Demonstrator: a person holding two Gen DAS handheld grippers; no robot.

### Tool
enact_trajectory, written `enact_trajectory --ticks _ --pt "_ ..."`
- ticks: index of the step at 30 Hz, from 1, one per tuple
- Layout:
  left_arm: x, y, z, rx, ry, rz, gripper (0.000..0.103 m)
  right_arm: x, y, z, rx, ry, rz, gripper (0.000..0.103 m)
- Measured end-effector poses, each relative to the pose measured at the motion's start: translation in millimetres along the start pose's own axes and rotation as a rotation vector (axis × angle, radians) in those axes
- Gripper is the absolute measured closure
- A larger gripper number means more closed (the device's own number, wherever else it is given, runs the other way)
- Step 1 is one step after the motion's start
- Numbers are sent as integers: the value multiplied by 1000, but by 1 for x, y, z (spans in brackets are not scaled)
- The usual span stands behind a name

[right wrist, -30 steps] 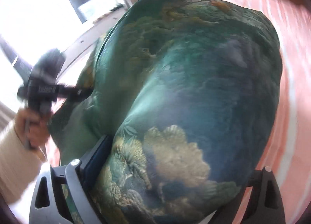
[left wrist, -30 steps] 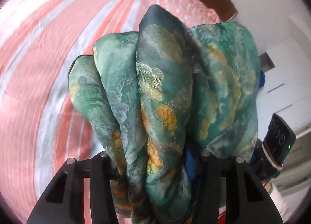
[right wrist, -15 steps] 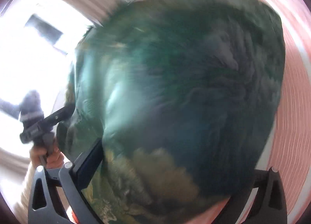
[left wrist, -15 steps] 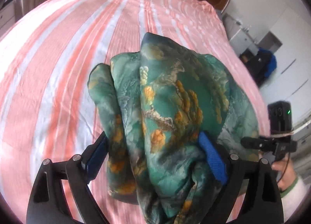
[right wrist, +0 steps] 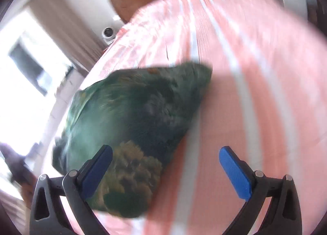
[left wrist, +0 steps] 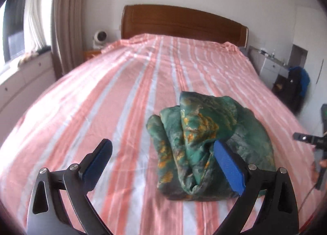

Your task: Fold large clothes

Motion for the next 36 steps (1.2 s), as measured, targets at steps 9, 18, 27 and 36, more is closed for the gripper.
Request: enact_trajectory --ticks 9,18,27,36 --pt "54 81 38 89 -33 -141 0 -30 145 44 319 86 222 0" --pt "88 91 94 -66 50 -90 0 -71 160 111 293 189 352 0" --pt "131 110 122 -141 -55 -117 0 -69 179 158 254 191 391 0" --pt "146 114 132 -197 -109 -126 0 -78 176 172 222 200 392 0"
Point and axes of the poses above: each gripper's, at about its wrist camera, not at the fingertips, and y roughly against the way its jaws point, x to its right, z to its underside, the point moved 3 cm from there along -y, roughly the way its jaws point, and after that the axes turned 4 degrees about -x, right-handed, at the moved point
